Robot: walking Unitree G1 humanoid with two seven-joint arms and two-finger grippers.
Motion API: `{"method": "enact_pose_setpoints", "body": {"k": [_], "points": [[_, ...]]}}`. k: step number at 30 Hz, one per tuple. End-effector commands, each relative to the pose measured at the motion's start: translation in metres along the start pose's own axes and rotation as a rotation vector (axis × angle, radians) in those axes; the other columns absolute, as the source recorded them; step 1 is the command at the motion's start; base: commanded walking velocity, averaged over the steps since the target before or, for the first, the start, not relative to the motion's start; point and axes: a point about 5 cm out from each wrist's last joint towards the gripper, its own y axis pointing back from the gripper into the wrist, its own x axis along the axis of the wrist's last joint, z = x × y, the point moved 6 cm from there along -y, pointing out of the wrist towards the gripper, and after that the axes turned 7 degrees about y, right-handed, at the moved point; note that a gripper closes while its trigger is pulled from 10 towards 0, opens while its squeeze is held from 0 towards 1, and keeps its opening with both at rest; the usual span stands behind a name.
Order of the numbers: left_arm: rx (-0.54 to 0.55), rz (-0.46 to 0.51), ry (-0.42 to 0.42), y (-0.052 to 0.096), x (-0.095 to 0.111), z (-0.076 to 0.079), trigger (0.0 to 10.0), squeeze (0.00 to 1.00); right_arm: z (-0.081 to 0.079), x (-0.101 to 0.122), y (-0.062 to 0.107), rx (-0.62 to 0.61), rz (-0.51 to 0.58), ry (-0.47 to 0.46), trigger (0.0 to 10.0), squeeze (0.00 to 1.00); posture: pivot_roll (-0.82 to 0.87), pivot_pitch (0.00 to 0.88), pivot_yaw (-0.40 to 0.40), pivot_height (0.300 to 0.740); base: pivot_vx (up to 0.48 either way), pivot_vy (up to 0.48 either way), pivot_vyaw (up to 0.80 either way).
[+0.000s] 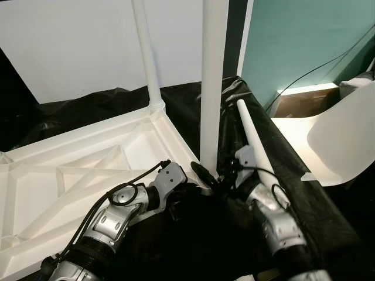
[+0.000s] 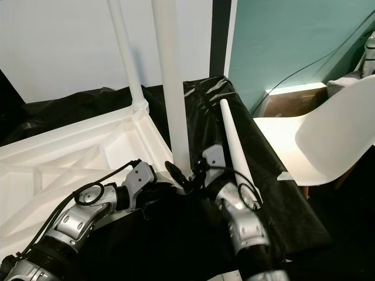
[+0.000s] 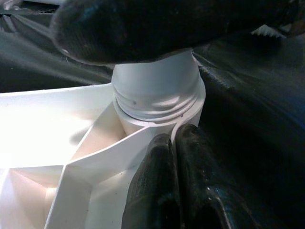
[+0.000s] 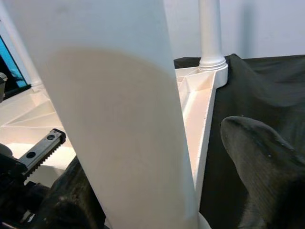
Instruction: Building children table
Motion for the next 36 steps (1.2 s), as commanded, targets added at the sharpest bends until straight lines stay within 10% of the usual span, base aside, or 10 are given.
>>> {"method": "enact_pose_setpoints", "body": {"k": [1,4,10,11,12,26,30,36], "points": [[-0.201,-0.065,0.125,-0.006,-0.033,0.037,10.0,0.00,0.005,0.004,0.000,0.071,-0.001,0.033,10.0,0.00,0.04,0.000,0.007,0.740,0.000,0.000,0.00],[-0.201,-0.061,0.125,-0.007,-0.032,0.037,10.0,0.00,0.003,-0.002,0.005,0.363,-0.068,0.080,10.0,0.00,0.03,0.000,0.006,0.740,0.000,0.000,0.00],[-0.200,-0.059,0.126,-0.007,-0.032,0.037,10.0,0.00,0.005,-0.004,0.010,0.465,-0.097,0.087,10.0,0.00,0.04,0.000,0.002,0.740,0.000,0.000,0.00],[-0.199,-0.059,0.126,-0.008,-0.032,0.037,10.0,0.00,0.006,-0.004,0.012,0.502,-0.108,0.095,8.4,0.00,0.04,0.000,-0.001,0.740,0.000,0.000,0.00],[-0.197,-0.058,0.127,-0.008,-0.032,0.037,10.0,0.00,0.008,-0.004,0.013,0.537,-0.121,0.101,0.0,0.00,0.04,0.000,-0.004,0.740,0.000,0.000,0.00],[-0.189,-0.056,0.127,-0.007,-0.033,0.037,10.0,0.00,0.023,0.000,0.014,0.589,-0.140,0.121,0.0,0.00,0.04,0.000,-0.005,0.740,0.000,0.000,0.00],[-0.189,-0.054,0.123,-0.006,-0.032,0.037,10.0,0.00,0.041,0.009,-0.007,0.163,-0.013,0.094,0.0,0.00,0.04,0.000,-0.005,0.740,0.000,0.000,0.00],[-0.189,-0.056,0.124,-0.005,-0.032,0.037,10.0,0.00,0.039,0.009,0.007,-0.113,0.035,0.064,0.0,0.00,0.04,0.000,-0.004,0.740,0.000,0.000,0.00]]}}
